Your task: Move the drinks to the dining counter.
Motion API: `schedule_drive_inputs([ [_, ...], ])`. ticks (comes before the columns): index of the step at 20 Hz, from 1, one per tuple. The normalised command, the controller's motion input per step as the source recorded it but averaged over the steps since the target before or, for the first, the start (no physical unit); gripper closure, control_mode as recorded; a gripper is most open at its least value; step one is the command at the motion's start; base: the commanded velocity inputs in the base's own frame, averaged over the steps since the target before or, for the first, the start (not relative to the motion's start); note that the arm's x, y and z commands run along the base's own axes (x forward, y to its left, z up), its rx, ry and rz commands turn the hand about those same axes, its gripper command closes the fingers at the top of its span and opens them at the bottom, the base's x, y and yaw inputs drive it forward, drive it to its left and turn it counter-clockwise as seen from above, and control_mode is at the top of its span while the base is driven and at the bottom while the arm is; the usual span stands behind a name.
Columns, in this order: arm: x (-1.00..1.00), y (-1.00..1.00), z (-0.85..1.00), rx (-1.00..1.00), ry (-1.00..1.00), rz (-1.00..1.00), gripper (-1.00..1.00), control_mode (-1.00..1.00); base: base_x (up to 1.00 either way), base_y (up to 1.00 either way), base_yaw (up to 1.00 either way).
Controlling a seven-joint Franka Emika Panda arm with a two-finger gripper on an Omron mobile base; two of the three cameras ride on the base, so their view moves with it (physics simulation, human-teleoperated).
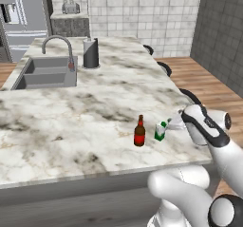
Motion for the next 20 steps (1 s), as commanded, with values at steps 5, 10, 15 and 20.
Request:
schedule_drive_inputs([
  [5, -0.57, -0.08, 0.92, 0.00, 0.12, 0.02, -1.00, -1.00, 0.00, 0.00, 0.00],
  [10, -0.78, -0.06, 0.59, 0.00, 0.12, 0.11, -1.00, -1.00, 0.00, 0.00, 0.00],
  [15, -0.78, 0.00, 0.15, 0.00, 0.02, 0.23, -1.00, -1.00, 0.00, 0.00, 0.00],
  [20, -0.76, 0.00, -0.03, 0.00, -0.02, 0.21, -1.00, -1.00, 0.00, 0.00, 0.00],
])
